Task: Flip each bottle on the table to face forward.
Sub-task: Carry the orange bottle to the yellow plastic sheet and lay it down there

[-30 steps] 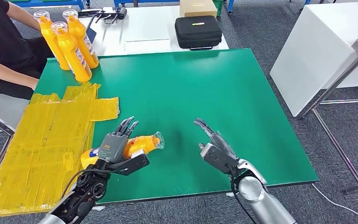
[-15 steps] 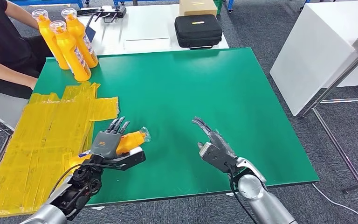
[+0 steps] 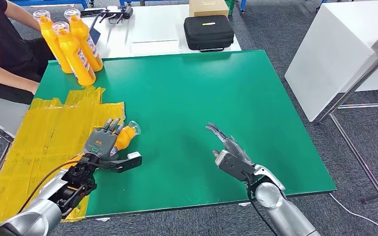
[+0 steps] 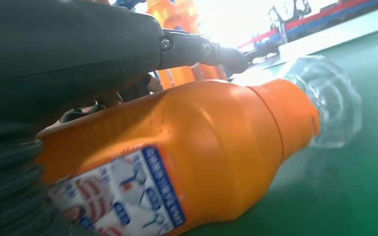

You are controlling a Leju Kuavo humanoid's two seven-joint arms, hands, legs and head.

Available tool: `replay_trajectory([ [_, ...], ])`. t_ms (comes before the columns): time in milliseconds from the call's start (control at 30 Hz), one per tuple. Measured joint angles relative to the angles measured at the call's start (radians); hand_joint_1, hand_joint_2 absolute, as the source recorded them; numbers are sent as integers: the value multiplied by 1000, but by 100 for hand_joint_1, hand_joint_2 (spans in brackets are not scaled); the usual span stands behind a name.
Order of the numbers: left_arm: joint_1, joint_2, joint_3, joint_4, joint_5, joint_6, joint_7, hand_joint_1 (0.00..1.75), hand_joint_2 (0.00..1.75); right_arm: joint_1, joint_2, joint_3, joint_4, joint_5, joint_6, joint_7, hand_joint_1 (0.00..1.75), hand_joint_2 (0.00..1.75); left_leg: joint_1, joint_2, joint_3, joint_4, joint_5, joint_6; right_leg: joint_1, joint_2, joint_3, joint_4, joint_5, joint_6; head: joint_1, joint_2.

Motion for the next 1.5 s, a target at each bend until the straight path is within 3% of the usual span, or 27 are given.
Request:
replay_trajectory([
  [233,-13,27,-3,11,22,7,-5,0,0,-2,-2,7,6,-3,0,-1,0,0,0,0,-1,0,0,0,0,0,-1,0,0,0,0,0],
  [400,3,33,11,6,117,49,-65,0,0,6,0,8,5,5,-1,10,0,0,0,0,-2,0,0,0,0,0,-2,0,0,0,0,0],
  [633,22,40,27,-21,142,69,-84,0,0,11,5,8,4,14,-1,19,0,0,0,0,-3,0,0,0,0,0,-3,0,0,0,0,0],
  [800,48,43,32,-68,157,68,-85,0,0,11,7,8,4,15,0,21,0,0,0,0,-3,0,0,0,0,0,-4,0,0,0,0,0],
  [1100,103,40,110,-267,389,6,-172,0,0,19,16,5,-12,32,1,43,0,0,0,0,-6,0,0,0,0,0,-5,0,0,0,0,0],
  [1267,115,20,153,-313,406,41,-197,0,0,19,29,5,-15,40,6,52,0,0,0,0,-6,1,0,0,0,0,-6,0,0,0,0,0],
  [1500,179,-40,204,-414,331,23,-140,0,0,39,41,-10,-47,70,7,69,0,0,0,0,-7,1,0,0,-1,0,-7,0,0,0,0,0],
])
